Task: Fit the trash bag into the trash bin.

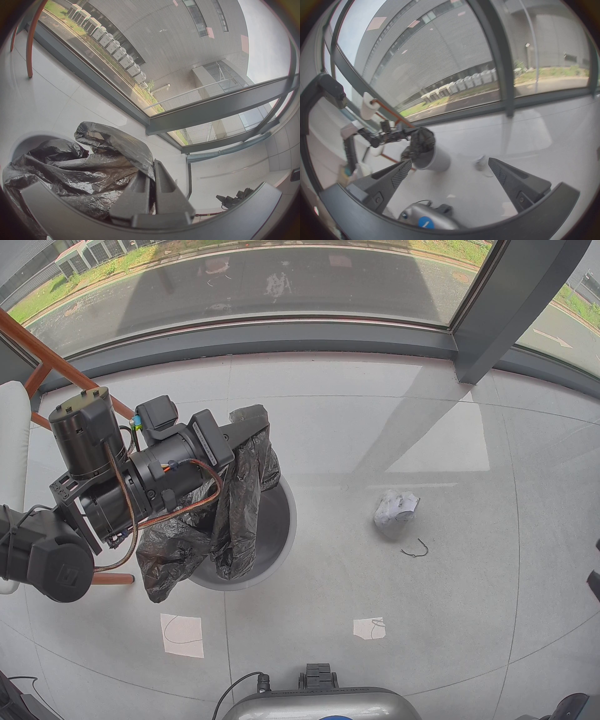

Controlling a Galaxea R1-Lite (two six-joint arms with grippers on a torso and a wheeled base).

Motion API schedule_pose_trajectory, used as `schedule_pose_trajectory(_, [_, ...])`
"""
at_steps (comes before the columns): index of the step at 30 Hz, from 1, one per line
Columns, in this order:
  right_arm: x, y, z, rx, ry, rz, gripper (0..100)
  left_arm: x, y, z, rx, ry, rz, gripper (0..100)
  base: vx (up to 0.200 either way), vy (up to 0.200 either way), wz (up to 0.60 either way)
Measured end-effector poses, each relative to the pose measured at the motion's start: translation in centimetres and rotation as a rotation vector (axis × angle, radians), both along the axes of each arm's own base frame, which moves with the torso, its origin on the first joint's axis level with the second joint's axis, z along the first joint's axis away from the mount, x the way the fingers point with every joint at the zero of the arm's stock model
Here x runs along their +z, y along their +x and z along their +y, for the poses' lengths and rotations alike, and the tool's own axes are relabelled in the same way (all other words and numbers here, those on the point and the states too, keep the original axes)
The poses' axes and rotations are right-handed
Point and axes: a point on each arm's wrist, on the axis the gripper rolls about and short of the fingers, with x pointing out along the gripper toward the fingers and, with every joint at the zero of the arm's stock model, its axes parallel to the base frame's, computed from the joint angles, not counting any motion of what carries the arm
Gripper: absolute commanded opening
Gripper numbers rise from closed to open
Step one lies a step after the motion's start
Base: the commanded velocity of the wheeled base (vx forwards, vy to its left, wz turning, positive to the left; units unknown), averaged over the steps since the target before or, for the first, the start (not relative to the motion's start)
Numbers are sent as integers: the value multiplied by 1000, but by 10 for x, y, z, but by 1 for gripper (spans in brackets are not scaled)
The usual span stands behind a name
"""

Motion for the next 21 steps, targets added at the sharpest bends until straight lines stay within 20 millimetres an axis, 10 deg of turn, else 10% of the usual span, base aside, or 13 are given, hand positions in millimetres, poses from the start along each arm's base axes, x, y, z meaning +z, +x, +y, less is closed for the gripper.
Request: schedule_pose_trajectory(21, [19,58,148,596,-83,416,100,-7,-5,2,3,47,-13,0,0,0,0])
